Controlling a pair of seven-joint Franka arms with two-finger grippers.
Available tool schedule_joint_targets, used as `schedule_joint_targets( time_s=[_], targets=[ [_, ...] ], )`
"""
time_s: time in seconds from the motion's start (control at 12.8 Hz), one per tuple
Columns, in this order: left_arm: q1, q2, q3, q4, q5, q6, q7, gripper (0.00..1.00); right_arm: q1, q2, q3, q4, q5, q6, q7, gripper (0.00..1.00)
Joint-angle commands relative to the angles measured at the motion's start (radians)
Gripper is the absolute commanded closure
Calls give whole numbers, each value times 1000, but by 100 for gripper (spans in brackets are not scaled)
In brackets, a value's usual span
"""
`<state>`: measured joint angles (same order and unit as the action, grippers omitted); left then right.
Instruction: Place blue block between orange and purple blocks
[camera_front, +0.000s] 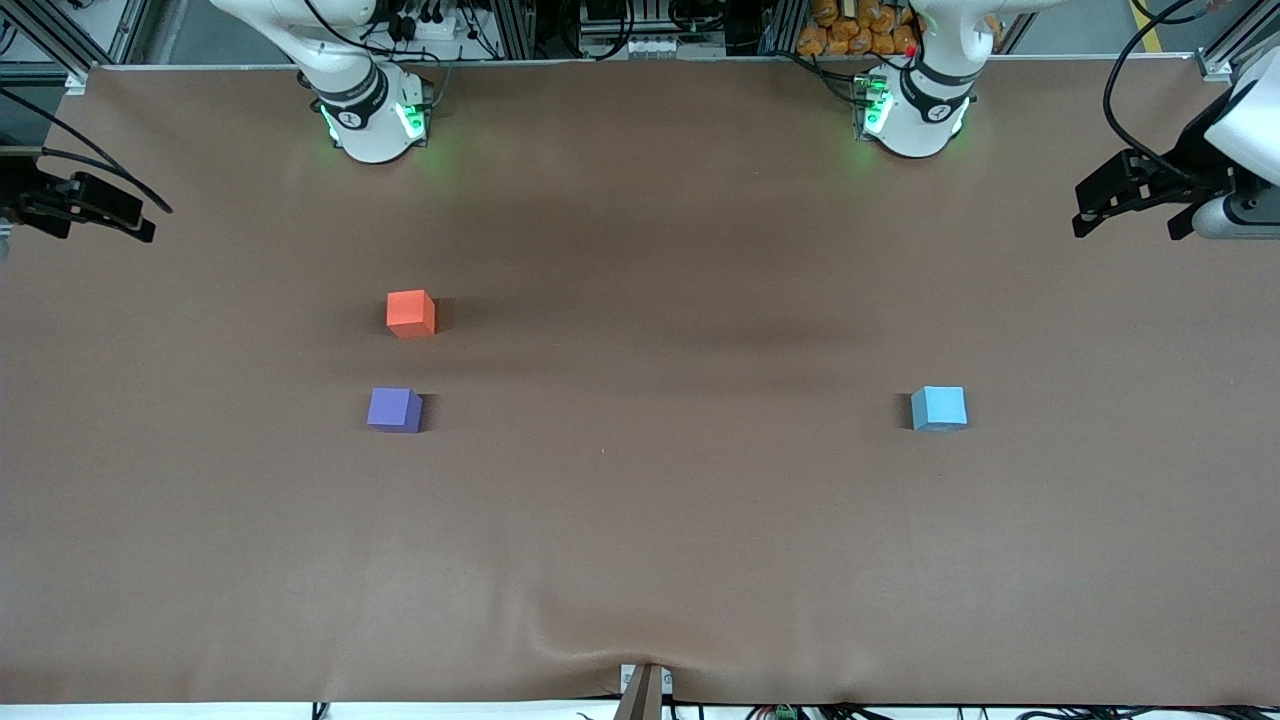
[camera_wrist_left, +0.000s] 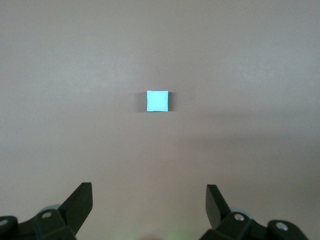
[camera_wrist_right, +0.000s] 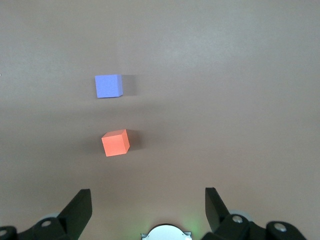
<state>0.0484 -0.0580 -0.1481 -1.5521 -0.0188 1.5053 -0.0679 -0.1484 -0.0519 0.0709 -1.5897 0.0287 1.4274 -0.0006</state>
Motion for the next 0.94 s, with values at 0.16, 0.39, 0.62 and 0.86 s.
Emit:
schedule_joint_targets(
  time_s=[0.16,0.39,0.62,0.86],
  targets=[
    [8,6,5,18,-4,-14,20,0,-8,-19,4,-15,-12,-8,-19,0],
    [7,21,4,20,40,-14,22,0,16,-17,4,-16,-10,-10,-19,0],
    [4,29,4,18,45,-14,13,0,21,-11,4,-19,-10,-25,-19,0],
    [5,29,4,18,43,-10,8,0,38,-6,4,-44,-4,-15,-19,0]
  ],
)
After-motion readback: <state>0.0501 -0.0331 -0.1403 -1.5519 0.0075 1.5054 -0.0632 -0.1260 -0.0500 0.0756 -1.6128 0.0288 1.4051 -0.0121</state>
